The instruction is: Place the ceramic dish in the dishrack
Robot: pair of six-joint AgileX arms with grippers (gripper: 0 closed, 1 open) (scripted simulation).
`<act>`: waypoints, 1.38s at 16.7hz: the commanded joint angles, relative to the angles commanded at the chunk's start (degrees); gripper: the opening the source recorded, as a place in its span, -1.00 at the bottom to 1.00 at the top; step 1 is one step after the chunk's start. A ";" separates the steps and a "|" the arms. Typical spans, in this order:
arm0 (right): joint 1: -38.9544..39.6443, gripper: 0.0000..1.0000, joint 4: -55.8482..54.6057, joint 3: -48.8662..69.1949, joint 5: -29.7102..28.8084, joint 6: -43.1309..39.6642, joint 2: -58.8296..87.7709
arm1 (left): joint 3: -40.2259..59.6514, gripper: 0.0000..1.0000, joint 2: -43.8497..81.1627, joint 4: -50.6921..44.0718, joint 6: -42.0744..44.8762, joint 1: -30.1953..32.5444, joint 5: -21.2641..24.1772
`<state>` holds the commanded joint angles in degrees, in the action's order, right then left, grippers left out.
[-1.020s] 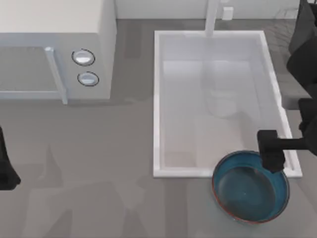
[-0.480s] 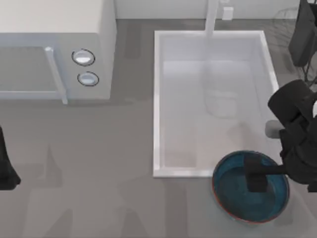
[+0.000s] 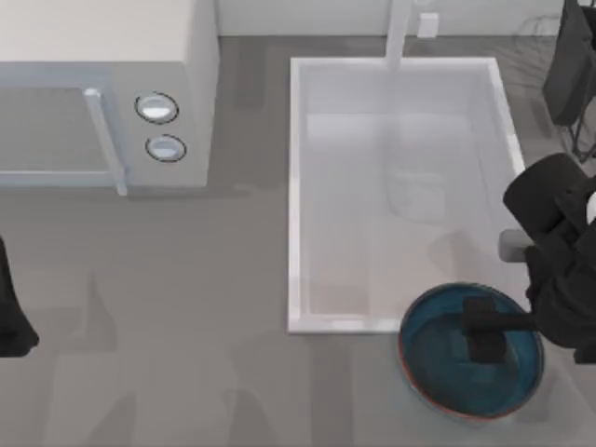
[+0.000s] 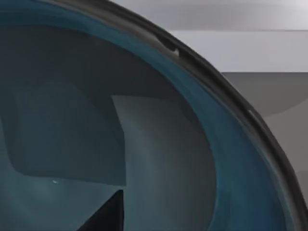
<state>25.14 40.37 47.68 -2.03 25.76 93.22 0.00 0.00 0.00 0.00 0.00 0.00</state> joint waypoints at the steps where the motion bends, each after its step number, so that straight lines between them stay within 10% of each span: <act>1: 0.00 0.40 0.00 0.00 0.00 0.00 0.00 | 0.00 1.00 0.00 0.00 0.00 0.00 0.00; 10: 0.00 -0.96 0.00 0.00 0.00 0.00 0.00 | 0.00 1.00 0.00 0.00 0.00 0.00 0.00; 23: 0.36 -1.00 4.16 4.08 0.14 0.10 -0.12 | 0.00 1.00 0.00 0.00 0.00 0.00 0.00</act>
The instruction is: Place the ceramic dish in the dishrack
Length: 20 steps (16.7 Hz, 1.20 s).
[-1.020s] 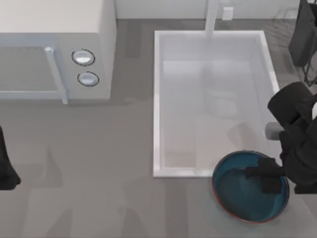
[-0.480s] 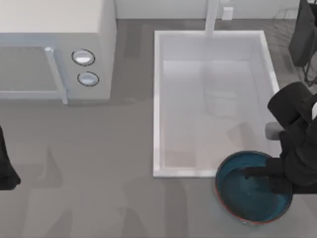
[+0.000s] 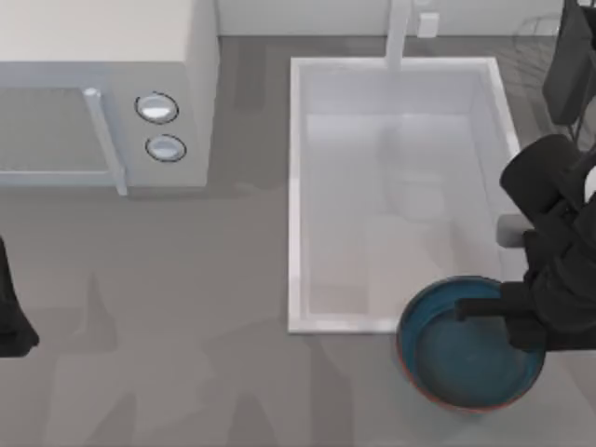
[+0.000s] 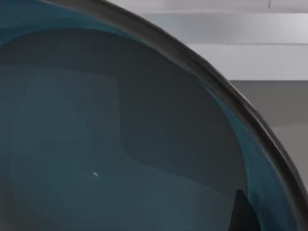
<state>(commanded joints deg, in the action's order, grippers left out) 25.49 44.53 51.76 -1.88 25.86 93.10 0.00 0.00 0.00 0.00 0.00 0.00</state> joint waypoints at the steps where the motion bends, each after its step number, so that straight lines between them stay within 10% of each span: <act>1: 0.05 -1.00 2.53 2.45 0.01 0.00 -0.12 | 0.00 1.00 0.00 0.00 0.00 0.00 0.00; 11: -0.66 -1.00 40.09 34.04 0.01 -0.50 -5.14 | 0.00 1.00 0.00 0.00 0.00 0.00 0.00; 20: -2.17 -1.00 40.85 36.36 1.07 -1.26 -6.87 | 0.00 1.00 0.00 0.00 0.00 0.00 0.00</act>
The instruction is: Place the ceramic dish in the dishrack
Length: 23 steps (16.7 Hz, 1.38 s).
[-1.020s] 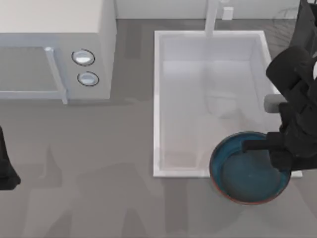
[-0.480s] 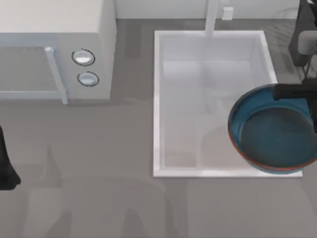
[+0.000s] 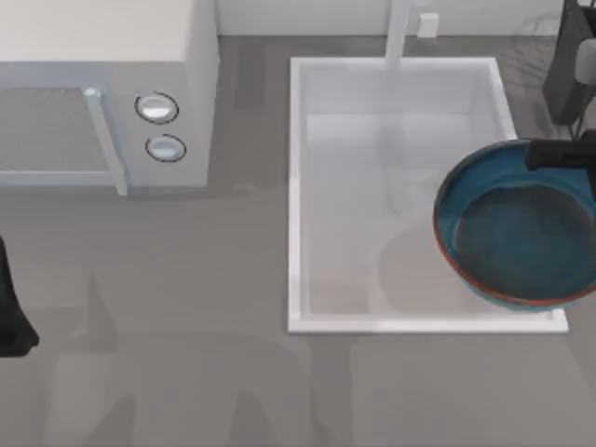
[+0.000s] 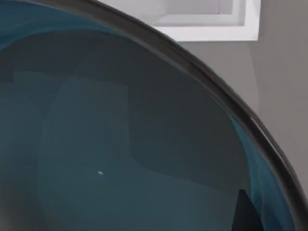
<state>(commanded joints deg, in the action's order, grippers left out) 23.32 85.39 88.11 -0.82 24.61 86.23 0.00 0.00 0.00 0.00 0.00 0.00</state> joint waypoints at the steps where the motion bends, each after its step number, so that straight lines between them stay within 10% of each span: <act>1: -1.48 -1.00 -1.74 -0.33 0.92 -0.57 -0.76 | 0.00 1.00 0.00 0.00 0.00 0.00 0.00; 17: -51.97 -1.00 -68.26 -19.56 31.27 -20.70 -24.78 | 0.00 1.00 0.00 0.00 0.00 0.00 0.00; 23: -59.61 -1.00 -76.95 -22.43 36.11 -23.66 -29.54 | 0.00 1.00 0.00 0.00 0.00 0.00 0.00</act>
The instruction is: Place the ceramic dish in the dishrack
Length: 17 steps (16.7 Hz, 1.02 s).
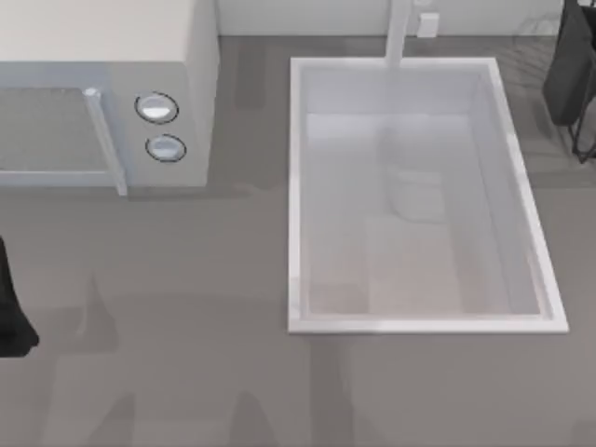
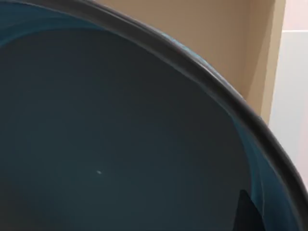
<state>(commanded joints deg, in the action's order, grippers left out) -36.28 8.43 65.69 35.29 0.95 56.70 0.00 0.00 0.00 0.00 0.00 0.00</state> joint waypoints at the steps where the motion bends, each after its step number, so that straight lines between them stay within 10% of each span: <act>1: 0.00 -1.00 0.00 0.00 0.00 0.00 0.00 | 0.00 1.00 0.00 0.00 0.00 0.00 0.00; 8: 2.25 -1.00 -6.27 -0.14 -2.22 0.11 6.55 | 0.00 1.00 0.00 0.00 0.00 0.00 0.00; 17: 13.63 -1.00 -43.84 -6.24 -14.27 -0.13 36.64 | 0.00 1.00 0.00 0.00 0.00 0.00 0.00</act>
<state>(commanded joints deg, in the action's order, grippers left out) -22.65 -35.40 59.45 21.02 0.81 93.34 0.00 0.00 0.00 0.00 0.00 0.00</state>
